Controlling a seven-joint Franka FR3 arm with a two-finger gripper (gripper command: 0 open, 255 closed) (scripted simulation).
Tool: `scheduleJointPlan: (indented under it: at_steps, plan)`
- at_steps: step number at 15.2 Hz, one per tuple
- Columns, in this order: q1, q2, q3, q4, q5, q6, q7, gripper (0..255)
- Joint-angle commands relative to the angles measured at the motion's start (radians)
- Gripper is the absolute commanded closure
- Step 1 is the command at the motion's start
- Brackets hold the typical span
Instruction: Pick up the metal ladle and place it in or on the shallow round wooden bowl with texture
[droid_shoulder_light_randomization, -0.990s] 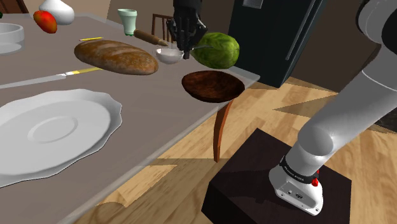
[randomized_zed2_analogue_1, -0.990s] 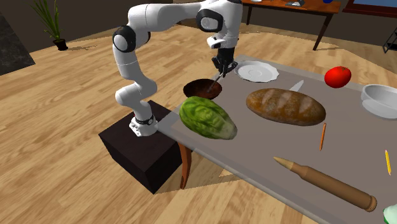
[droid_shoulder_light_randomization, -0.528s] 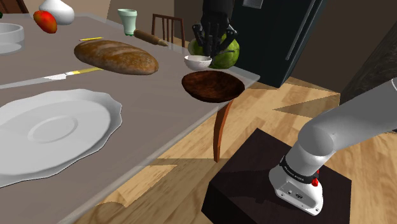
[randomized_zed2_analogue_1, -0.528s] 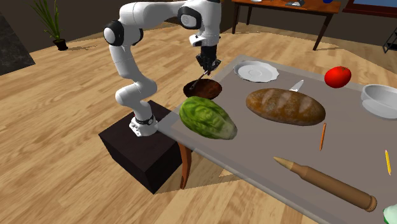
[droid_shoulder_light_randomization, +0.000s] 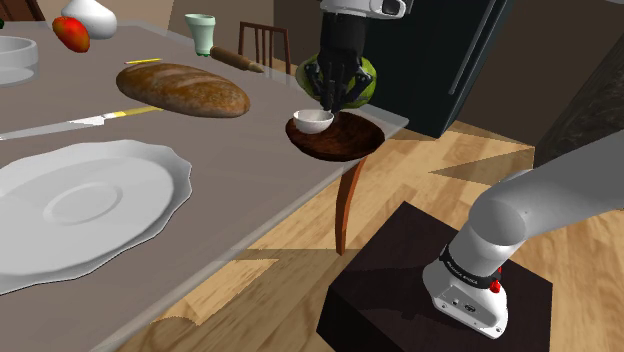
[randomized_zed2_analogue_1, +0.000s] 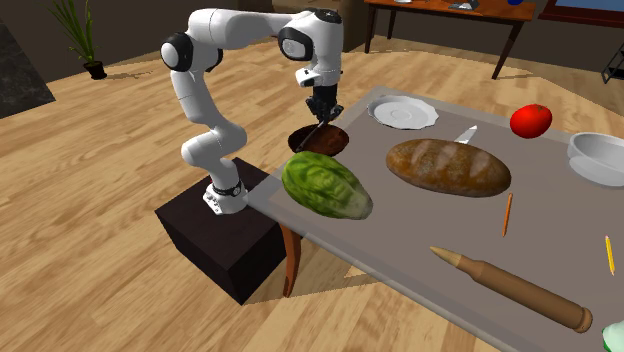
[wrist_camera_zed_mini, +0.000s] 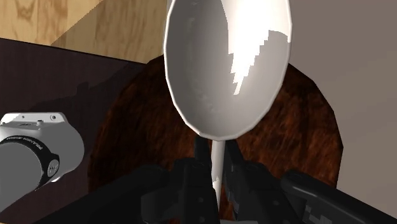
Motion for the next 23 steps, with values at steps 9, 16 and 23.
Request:
scheduleJointPlan:
  at_steps: [9, 16, 23]
  plan:
    - [0.006, -0.016, 0.013, -0.097, 0.013, 0.082, -0.016, 255]
    - [0.007, -0.016, 0.013, -0.097, 0.013, 0.081, -0.016, 0]
    - [-0.008, 0.020, -0.009, 0.052, -0.012, -0.035, 0.000, 0]
